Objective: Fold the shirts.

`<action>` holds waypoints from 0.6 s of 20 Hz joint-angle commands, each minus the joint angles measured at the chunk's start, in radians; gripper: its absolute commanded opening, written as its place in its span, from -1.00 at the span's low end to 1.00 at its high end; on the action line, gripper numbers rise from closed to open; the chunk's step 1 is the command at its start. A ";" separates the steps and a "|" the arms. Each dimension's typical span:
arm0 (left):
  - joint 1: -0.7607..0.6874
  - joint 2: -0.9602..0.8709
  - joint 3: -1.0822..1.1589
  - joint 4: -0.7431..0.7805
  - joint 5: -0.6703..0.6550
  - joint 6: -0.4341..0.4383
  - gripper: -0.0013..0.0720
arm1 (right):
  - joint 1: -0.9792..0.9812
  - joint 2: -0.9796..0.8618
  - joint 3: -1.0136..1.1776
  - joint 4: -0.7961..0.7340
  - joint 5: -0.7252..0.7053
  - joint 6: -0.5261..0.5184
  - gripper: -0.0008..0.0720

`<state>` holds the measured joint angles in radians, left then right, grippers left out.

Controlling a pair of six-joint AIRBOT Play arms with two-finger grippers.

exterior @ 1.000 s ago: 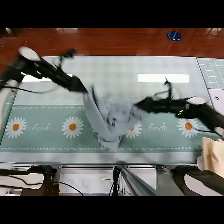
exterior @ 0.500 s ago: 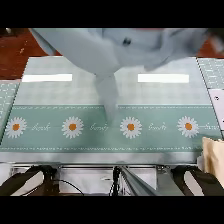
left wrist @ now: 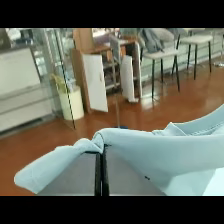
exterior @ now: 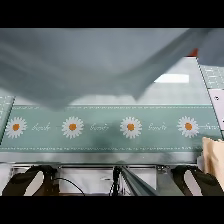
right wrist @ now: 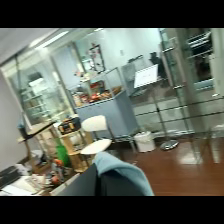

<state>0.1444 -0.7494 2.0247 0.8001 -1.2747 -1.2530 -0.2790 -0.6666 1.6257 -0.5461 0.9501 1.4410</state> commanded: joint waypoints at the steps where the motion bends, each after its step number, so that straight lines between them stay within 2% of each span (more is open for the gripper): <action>1: 0.001 0.022 -0.007 0.013 -0.145 -0.088 -0.91 | -0.003 0.000 0.109 -0.223 0.095 0.121 -0.90; 3: 0.001 0.018 -0.051 0.011 -0.213 -0.128 -0.91 | -0.003 -0.018 0.109 -0.280 0.154 0.124 -0.90; 5: 0.000 0.018 -0.157 -0.051 -0.219 -0.140 -0.91 | -0.002 -0.090 0.109 -0.266 0.219 0.128 -0.90; 8: -0.002 0.003 -0.391 -0.107 -0.187 -0.077 -0.91 | 0.074 -0.256 0.109 -0.267 0.241 0.085 -0.91; 12: -0.044 -0.092 -0.768 -0.108 -0.029 0.042 -0.91 | 0.313 -0.549 0.109 -0.481 0.190 0.040 -0.90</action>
<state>0.1257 -0.7845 1.4956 0.7132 -1.3983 -1.2888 -0.0990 -1.0367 1.7317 -0.8829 1.1614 1.5166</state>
